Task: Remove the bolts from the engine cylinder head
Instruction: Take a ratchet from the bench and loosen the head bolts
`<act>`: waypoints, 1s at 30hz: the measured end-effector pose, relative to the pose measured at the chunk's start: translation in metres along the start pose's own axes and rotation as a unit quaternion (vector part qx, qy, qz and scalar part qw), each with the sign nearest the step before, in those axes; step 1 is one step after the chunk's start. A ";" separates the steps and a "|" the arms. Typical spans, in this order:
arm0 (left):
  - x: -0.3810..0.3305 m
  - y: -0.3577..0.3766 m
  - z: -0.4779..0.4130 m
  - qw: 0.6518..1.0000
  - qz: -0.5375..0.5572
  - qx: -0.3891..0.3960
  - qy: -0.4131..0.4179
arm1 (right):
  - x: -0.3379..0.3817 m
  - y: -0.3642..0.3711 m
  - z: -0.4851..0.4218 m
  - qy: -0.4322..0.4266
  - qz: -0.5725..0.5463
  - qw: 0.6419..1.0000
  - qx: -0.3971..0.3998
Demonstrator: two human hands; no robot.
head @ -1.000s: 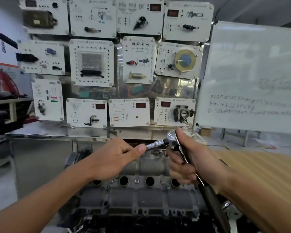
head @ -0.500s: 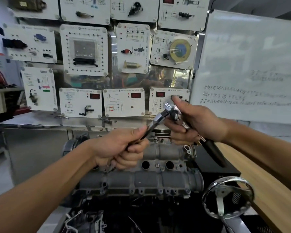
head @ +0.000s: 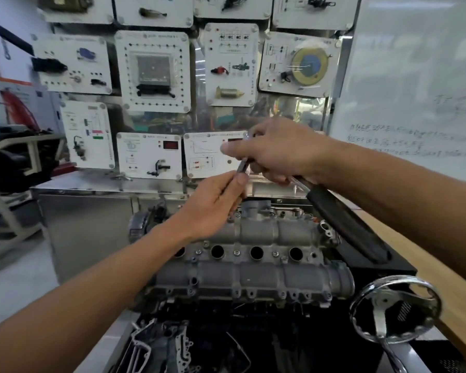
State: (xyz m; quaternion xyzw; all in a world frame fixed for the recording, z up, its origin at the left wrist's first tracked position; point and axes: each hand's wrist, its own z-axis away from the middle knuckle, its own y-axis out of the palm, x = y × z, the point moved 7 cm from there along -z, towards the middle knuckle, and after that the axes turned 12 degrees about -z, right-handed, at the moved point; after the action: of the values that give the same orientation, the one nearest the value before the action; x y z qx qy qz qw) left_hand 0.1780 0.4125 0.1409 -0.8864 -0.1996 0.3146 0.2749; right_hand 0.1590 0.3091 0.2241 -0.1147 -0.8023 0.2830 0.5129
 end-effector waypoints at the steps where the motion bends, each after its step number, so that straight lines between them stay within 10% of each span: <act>1: 0.007 -0.002 0.006 0.998 0.035 0.057 -0.020 | 0.012 0.011 -0.003 -0.049 0.086 0.995 0.014; 5: 0.028 -0.020 0.032 0.990 -0.042 0.134 -0.021 | 0.022 0.060 -0.010 -0.104 0.204 0.970 0.085; 30: 0.078 -0.013 0.056 0.999 -0.033 0.018 -0.015 | 0.004 0.111 -0.011 -0.104 0.236 0.961 0.094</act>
State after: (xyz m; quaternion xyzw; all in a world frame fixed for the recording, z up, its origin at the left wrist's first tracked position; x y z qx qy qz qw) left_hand 0.1949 0.4839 0.0772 -0.8693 -0.2278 0.3223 0.2976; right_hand 0.1553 0.4049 0.1677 -0.2221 -0.7713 0.4807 0.3533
